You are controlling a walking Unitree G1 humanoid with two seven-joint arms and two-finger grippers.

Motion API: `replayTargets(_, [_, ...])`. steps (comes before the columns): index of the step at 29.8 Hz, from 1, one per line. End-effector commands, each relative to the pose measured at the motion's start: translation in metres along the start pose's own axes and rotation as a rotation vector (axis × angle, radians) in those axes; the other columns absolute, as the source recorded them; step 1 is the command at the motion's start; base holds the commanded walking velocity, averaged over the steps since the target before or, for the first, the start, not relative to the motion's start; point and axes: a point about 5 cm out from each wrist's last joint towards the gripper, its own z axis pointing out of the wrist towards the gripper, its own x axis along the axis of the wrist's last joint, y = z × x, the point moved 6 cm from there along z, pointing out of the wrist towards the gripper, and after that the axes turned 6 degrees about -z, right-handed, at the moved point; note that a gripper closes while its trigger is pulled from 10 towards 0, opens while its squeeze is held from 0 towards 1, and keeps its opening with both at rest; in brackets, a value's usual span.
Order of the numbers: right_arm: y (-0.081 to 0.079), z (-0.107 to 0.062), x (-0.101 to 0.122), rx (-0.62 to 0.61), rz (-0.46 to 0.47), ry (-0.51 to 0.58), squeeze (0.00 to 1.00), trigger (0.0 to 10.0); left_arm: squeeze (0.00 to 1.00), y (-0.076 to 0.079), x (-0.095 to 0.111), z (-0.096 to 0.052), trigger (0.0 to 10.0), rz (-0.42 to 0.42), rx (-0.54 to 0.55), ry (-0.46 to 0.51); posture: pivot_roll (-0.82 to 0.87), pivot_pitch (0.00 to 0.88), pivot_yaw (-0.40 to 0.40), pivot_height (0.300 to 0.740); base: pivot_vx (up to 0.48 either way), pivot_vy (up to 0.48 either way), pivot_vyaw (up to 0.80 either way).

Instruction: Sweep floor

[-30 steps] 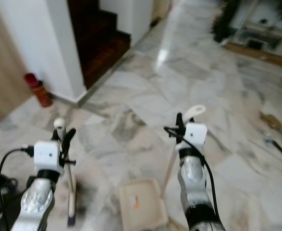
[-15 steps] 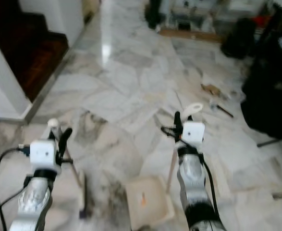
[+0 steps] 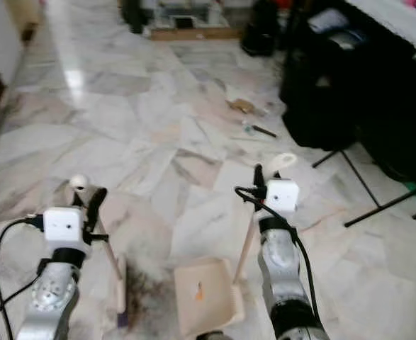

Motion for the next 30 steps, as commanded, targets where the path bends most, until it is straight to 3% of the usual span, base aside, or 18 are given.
replayTargets(1, [0.0017,0.0039,0.0111,-0.002,-0.008,0.044,0.00,10.0,0.02,0.0001,0.0050,0.0024,10.0,0.011,-0.011,0.021,0.01,0.089,-0.041,0.740,0.000,0.000,0.00])
replayTargets(17, [-0.0011,0.0054,0.0134,0.001,-0.006,0.053,0.00,10.0,0.00,0.0006,0.0052,0.0078,10.0,-0.095,-0.003,0.010,0.02,0.075,-0.042,0.740,0.000,0.000,0.00])
replayTargets(24, [0.0008,0.0052,0.0130,-0.003,-0.004,0.052,0.00,10.0,0.00,-0.0011,0.0006,0.0069,10.0,-0.086,0.008,-0.011,0.02,0.080,-0.047,0.740,0.000,0.000,0.00])
replayTargets(30, [0.0014,0.0056,0.0147,-0.005,-0.011,0.061,0.00,10.0,0.00,-0.0029,-0.0024,0.0055,10.0,-0.075,0.003,-0.024,0.02,0.079,-0.044,0.740,0.298,0.000,0.00])
